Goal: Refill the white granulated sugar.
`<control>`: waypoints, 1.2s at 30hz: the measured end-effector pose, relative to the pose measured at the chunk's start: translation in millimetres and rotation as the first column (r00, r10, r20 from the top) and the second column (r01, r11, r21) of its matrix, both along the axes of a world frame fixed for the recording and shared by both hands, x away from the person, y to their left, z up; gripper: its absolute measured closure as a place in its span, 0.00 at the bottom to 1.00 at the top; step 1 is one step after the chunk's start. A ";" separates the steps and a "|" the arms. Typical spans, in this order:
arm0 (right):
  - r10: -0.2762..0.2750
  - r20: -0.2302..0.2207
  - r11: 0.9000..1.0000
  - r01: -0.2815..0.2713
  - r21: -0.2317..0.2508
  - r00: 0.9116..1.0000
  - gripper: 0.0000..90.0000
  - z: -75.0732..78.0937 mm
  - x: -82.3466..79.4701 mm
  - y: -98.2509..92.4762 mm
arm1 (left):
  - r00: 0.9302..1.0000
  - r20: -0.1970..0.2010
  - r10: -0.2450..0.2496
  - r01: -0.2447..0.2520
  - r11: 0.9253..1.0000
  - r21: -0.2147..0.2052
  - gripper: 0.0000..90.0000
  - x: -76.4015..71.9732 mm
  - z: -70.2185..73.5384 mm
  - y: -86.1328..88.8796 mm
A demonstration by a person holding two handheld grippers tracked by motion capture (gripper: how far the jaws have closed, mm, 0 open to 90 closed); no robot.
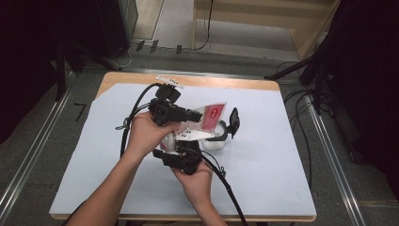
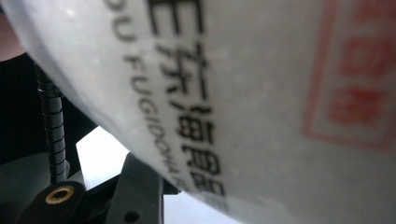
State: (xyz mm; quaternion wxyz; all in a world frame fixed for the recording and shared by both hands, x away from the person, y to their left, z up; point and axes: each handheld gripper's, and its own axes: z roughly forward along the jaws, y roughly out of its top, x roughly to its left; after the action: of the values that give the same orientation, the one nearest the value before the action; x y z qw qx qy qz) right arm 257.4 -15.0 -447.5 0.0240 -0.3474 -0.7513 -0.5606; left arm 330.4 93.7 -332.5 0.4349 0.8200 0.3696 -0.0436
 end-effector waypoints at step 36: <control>0.021 -0.014 1.000 -0.022 -0.010 1.000 0.68 0.4 15.5 4.8 | 0.997 0.043 0.058 -0.058 0.998 -0.008 0.91 7.1 -1.1 6.3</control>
State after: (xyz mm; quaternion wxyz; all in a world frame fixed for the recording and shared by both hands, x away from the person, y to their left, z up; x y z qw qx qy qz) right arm 272.9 -10.2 -447.1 0.0336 -0.3434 -0.7575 -0.5542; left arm 337.5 100.0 -333.6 0.4464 0.8082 0.3838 -0.0146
